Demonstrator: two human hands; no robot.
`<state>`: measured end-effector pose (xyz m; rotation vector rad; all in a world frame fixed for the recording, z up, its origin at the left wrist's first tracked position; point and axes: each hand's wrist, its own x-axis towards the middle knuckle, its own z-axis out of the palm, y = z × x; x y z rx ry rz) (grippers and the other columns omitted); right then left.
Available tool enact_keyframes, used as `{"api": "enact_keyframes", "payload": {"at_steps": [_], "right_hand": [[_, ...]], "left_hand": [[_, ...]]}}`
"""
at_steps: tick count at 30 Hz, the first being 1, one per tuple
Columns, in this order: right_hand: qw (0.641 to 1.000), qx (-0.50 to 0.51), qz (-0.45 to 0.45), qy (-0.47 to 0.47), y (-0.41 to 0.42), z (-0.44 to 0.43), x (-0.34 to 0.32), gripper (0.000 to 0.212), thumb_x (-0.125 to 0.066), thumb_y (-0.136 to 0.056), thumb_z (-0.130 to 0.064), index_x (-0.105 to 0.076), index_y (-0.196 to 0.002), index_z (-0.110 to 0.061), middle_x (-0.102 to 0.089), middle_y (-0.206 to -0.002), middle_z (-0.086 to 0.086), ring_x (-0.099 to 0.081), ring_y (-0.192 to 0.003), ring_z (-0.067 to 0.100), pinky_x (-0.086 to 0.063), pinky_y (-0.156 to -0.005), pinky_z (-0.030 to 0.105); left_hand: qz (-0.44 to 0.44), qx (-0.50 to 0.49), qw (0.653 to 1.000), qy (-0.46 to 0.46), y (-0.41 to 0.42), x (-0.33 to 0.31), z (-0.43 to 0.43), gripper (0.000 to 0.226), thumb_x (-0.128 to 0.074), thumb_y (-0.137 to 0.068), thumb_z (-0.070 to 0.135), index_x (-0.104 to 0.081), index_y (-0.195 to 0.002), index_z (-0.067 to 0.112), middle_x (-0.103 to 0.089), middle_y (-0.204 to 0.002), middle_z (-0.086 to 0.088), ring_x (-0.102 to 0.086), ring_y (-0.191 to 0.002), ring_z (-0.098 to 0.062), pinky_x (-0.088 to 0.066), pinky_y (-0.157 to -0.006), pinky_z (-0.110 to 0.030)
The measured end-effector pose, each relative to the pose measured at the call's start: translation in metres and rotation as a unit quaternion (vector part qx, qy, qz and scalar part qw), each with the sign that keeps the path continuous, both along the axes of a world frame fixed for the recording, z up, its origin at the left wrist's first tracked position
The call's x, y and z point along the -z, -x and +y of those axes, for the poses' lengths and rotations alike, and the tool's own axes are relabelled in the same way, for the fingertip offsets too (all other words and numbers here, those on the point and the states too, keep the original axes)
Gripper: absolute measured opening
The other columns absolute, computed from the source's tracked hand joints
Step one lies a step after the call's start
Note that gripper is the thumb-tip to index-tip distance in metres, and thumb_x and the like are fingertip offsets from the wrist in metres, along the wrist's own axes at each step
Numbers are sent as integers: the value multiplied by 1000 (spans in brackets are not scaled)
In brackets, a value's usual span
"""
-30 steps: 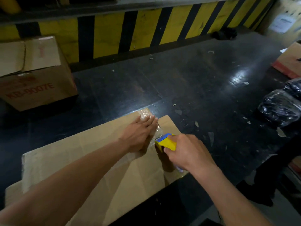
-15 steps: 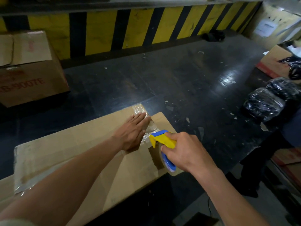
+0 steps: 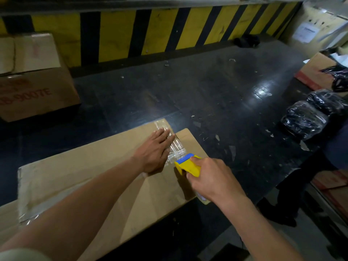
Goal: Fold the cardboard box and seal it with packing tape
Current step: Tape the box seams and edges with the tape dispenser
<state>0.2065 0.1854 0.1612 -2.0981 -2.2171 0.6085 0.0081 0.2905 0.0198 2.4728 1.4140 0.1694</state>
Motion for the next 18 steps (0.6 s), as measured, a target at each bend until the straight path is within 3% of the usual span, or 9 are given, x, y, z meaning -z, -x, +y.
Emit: {"api": "enact_keyframes", "payload": {"at_steps": [4,9,18], "right_hand": [[1000,0,-9,13,-1,6,7,23,-56,-86,-40,-61,-99,-21,-60,-82,4,-62,-80,28,-50,-67,34],[1000,3,3,3,-4,4,8,37,-57,-87,-48,-60,-115,-25,-66,-96,6,-62,-87,28,-53,-72,37],[999,-7,38,-4,-30,-18,-6,46,-58,-86,-46,-58,-128,-29,-69,-100,7,-65,-89,31,-55,-76,40]], "left_hand": [[39,5,999,-9,-3,-6,-2,80,0,-89,45,-15,-163,17,-14,-170,-13,-6,-157,-32,1,-126,-40],[57,3,998,-22,-7,-8,-6,65,-8,-100,48,-13,-163,33,-9,-170,-13,-2,-157,-31,0,-126,-45],[96,-12,995,-26,-9,-8,-5,60,-12,-105,55,-10,-162,37,-8,-171,-9,0,-157,-28,1,-125,-44]]}}
